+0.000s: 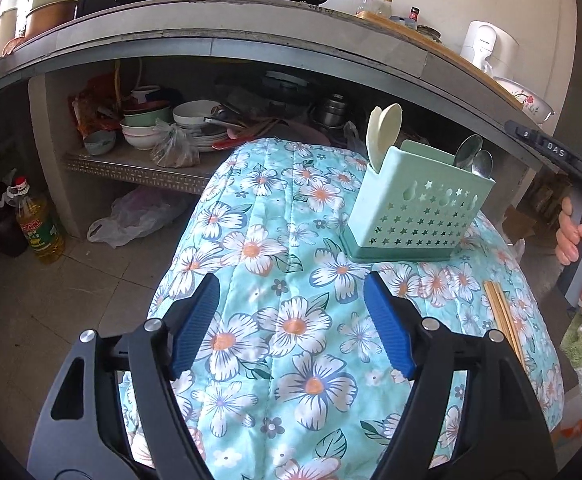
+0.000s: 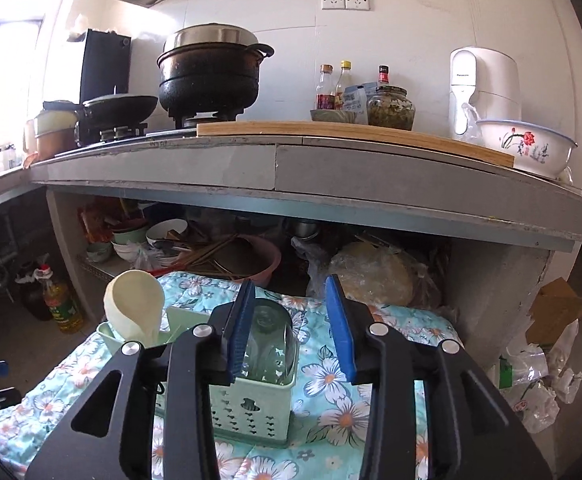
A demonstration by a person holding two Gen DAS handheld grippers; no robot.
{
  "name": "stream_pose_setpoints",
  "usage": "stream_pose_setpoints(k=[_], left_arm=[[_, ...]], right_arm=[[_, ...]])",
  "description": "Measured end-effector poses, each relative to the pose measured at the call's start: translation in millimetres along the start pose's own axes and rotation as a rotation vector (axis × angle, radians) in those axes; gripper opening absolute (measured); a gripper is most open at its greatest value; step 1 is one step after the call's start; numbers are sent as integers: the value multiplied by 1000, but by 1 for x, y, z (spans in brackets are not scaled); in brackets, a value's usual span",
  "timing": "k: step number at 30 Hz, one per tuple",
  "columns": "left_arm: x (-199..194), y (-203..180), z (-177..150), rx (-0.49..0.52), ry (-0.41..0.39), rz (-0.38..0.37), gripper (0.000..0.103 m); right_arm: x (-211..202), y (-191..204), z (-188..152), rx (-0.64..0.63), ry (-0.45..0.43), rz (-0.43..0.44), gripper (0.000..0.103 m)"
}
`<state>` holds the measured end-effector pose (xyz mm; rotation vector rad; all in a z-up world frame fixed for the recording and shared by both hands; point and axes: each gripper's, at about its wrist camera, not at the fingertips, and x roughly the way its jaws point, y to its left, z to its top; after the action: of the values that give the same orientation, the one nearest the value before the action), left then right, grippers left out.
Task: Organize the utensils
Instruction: 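Lower the steel spoon into the green holder and open the right tool, then move the right tool over the bamboo chopsticks while the left tool approaches them too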
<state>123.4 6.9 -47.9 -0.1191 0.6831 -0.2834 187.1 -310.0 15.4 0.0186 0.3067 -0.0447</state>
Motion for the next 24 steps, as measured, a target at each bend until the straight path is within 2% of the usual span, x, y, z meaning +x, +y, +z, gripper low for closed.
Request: stream_pose_setpoints(k=[5,8,11,16,20,24], left_arm=[[3,-4,-2,-4,9,-18,71],[6,-8,-4,-1,21,-34,71],[11,-15,-8,10,46,-54,71],[19,-33,-14,43,93,-111,72],[30,-50,-22,47,158,-189,73],[41,-68,-31,58,232,-249,74]], right_arm=[[-44,-18,-7,92,-17,45,42],[-64,-33,-20,162,30,59,43],[-73,-50,-44,251,139,85,44],[-82,-65,-106,394,356,123,44],[-81,-63,-162,469,511,103,43],[-79,-61,-206,555,592,98,30]])
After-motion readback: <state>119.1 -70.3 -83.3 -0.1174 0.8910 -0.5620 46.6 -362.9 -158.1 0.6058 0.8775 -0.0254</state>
